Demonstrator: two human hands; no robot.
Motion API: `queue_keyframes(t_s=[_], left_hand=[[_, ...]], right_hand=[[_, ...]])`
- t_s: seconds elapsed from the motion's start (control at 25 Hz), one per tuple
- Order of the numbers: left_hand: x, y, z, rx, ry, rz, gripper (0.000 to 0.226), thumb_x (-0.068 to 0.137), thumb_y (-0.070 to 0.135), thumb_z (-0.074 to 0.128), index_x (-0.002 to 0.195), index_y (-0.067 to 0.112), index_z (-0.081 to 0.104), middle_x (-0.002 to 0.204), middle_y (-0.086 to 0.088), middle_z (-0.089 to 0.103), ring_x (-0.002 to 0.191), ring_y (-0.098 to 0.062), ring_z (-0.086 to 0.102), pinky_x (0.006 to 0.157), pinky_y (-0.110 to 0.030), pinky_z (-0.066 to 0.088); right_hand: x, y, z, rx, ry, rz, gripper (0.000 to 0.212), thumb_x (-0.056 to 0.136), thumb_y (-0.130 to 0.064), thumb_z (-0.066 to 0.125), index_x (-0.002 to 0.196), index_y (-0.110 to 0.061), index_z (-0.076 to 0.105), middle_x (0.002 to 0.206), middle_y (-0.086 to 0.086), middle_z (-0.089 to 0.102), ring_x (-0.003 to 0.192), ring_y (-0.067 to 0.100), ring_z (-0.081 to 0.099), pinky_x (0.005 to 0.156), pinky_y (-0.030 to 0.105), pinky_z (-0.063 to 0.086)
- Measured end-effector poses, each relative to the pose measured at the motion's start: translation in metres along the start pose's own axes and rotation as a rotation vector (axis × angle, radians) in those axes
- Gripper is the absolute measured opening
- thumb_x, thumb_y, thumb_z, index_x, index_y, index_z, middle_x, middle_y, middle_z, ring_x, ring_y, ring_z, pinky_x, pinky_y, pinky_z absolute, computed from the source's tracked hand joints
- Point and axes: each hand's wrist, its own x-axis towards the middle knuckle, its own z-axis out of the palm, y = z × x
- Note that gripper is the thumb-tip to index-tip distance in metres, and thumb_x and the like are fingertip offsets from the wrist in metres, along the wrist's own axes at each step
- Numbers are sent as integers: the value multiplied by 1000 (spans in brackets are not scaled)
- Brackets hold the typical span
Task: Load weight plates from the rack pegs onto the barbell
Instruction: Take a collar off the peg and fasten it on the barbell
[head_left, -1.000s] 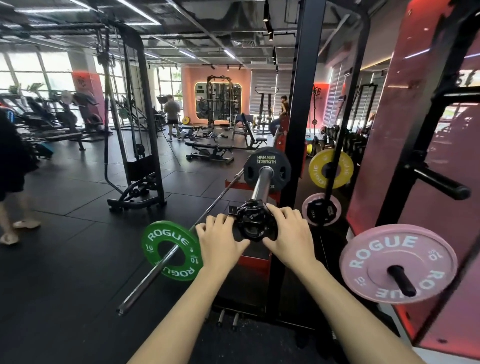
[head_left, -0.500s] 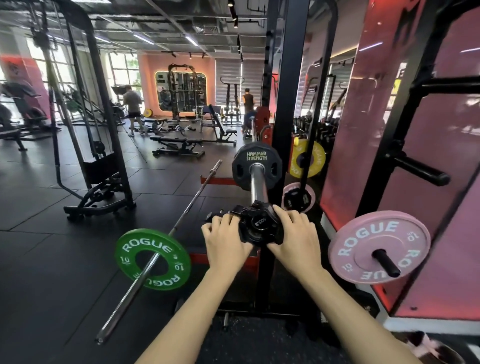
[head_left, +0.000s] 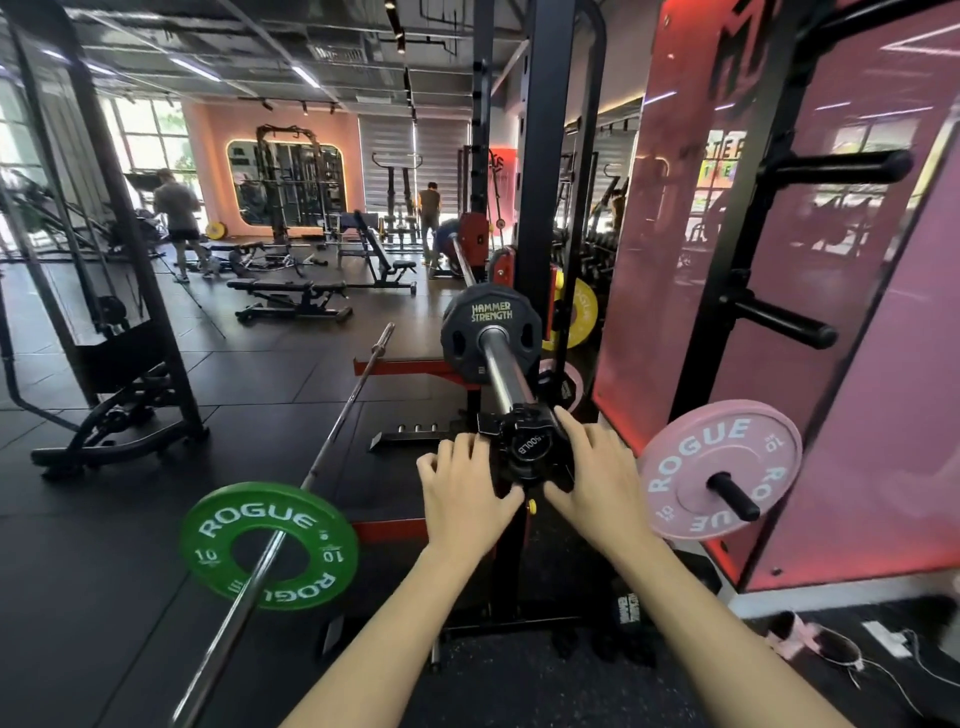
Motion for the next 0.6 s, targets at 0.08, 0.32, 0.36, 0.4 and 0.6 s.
queue_keyframes(t_s=[0.08, 0.32, 0.36, 0.4, 0.6], left_hand=[[-3, -3, 0, -47, 27, 26, 51, 72, 58, 64, 107, 21, 60, 104, 7, 59, 96, -16, 52, 88, -37, 39], [7, -8, 6, -80, 18, 75, 47, 72, 51, 70, 106, 19, 60, 103, 5, 59, 96, -16, 52, 88, -37, 38], [11, -9, 7, -72, -10, 72, 47, 72, 50, 70, 106, 19, 59, 103, 5, 59, 97, -17, 51, 88, -37, 38], [15, -9, 8, -68, -31, 66, 47, 72, 50, 69, 106, 19, 59, 102, 5, 59, 97, -17, 52, 88, -37, 38], [38, -20, 30, -46, -41, 57, 47, 72, 53, 71, 103, 20, 59, 98, 6, 61, 97, -18, 53, 88, -38, 36]], right_hand=[[-6, -2, 2, 26, 39, -15, 88, 70, -34, 75, 147, -25, 32, 112, 1, 56, 102, 24, 51, 82, 41, 47], [-3, -3, 4, -22, 49, 28, 81, 73, -37, 71, 145, -30, 36, 106, -2, 52, 96, 20, 48, 78, 36, 44], [1, -3, 5, -32, 50, 30, 80, 72, -37, 71, 145, -29, 38, 106, -1, 53, 95, 21, 49, 78, 37, 44], [5, -2, 7, -43, 47, 28, 80, 72, -36, 72, 144, -28, 39, 105, 0, 54, 95, 22, 49, 77, 37, 44], [36, 6, 22, -64, 2, 3, 78, 74, -38, 72, 144, -28, 38, 108, 0, 55, 95, 22, 49, 77, 36, 42]])
